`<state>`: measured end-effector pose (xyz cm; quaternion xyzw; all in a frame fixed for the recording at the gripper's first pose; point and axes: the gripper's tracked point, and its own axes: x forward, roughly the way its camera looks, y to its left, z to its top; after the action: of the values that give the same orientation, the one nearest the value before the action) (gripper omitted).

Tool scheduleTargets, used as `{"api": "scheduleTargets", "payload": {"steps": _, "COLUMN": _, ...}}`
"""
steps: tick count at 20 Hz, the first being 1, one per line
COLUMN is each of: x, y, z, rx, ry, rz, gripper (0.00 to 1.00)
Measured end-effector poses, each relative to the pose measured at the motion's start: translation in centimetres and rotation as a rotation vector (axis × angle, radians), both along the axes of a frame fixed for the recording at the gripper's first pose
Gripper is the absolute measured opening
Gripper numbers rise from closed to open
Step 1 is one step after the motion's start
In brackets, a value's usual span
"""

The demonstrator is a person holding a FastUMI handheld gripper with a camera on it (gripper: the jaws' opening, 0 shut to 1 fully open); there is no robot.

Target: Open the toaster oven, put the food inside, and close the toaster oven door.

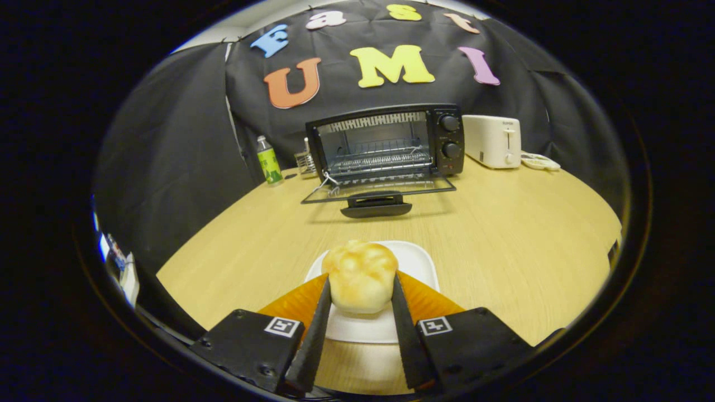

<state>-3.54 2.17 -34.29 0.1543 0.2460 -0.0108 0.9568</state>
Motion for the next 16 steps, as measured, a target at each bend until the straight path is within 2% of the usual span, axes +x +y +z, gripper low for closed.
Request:
{"api": "scheduleTargets", "payload": {"steps": 3, "x": 2.7, "y": -0.3, "z": 4.3, "rx": 0.117, "ry": -0.083, "rz": -0.025, "gripper": 0.61}}
{"api": "scheduleTargets", "payload": {"steps": 6, "x": 7.1, "y": -1.5, "z": 8.1, "rx": 0.271, "ry": -0.14, "rz": -0.078, "gripper": 0.6}}
{"api": "scheduleTargets", "payload": {"steps": 9, "x": 12.4, "y": -2.7, "z": 9.2, "rx": 0.341, "ry": -0.148, "rz": -0.114, "gripper": 0.6}}
{"api": "scheduleTargets", "payload": {"steps": 12, "x": 17.3, "y": -3.6, "z": 8.6, "rx": 0.361, "ry": -0.107, "rz": -0.146, "gripper": 0.6}}
{"api": "scheduleTargets", "payload": {"steps": 16, "x": 23.7, "y": -4.7, "z": 7.5, "rx": 0.271, "ry": -0.084, "rz": -0.175, "gripper": 0.61}}
